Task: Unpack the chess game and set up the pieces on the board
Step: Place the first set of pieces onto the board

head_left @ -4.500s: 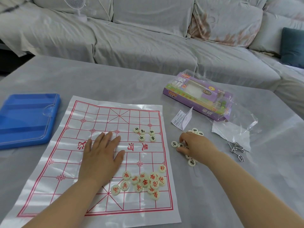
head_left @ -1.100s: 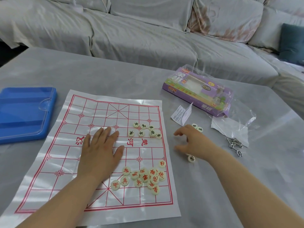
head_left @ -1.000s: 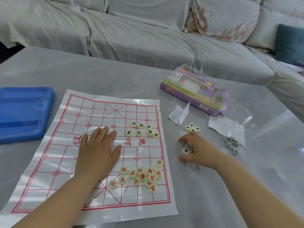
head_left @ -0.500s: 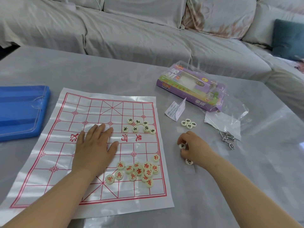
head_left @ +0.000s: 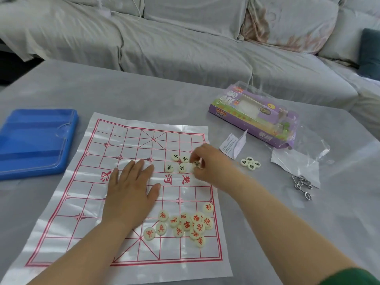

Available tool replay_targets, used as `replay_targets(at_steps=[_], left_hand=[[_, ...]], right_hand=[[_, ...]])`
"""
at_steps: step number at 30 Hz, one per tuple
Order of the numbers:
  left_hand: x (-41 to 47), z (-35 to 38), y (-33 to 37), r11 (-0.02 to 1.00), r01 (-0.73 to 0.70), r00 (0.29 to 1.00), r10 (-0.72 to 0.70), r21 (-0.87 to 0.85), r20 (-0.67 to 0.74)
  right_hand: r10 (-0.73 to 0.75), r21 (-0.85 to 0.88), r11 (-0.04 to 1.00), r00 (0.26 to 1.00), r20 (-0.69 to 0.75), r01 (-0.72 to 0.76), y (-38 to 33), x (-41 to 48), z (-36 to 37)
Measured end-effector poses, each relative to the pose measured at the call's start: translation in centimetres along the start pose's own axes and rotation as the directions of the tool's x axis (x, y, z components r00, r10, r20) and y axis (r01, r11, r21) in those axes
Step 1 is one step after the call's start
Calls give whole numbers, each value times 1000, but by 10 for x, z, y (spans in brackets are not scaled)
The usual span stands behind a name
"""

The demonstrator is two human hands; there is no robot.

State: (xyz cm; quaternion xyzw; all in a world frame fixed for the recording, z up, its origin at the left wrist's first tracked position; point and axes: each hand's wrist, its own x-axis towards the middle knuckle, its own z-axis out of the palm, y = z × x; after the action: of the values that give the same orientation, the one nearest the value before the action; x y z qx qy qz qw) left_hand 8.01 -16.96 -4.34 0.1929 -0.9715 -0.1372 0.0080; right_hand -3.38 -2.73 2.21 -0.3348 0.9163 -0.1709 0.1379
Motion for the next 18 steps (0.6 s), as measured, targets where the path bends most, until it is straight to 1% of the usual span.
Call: replay_targets(at_steps=[2,4,9,15,17,18], left_hand=[[1,1,-1,1000,-1,1000,1,25,-4],[1,2,-2,1000,-3,1000,3,22,-14],[2,4,-4,1000,-18,999,18,-10,-32],[1,1,-3,1000,-15,1000,15,19,-16],[1,0,-4,1000,-12,1000,12,28,-4],[0,-2,-2,1000,-16,1000,16,27,2]], right_hand=[[-61,-39,997,998,35,62,-21,16,11],[-81,-83,993,995,65,86,-31,27,24],[-58,-94,994,998,22,60,-30,34,36],[-50,-11,999,997,-63,50,-6,7,13],[-6,-18,1000,997,-71,5,14,-13,3],[38,-27,999,997,-60,-40,27,-27,-3]])
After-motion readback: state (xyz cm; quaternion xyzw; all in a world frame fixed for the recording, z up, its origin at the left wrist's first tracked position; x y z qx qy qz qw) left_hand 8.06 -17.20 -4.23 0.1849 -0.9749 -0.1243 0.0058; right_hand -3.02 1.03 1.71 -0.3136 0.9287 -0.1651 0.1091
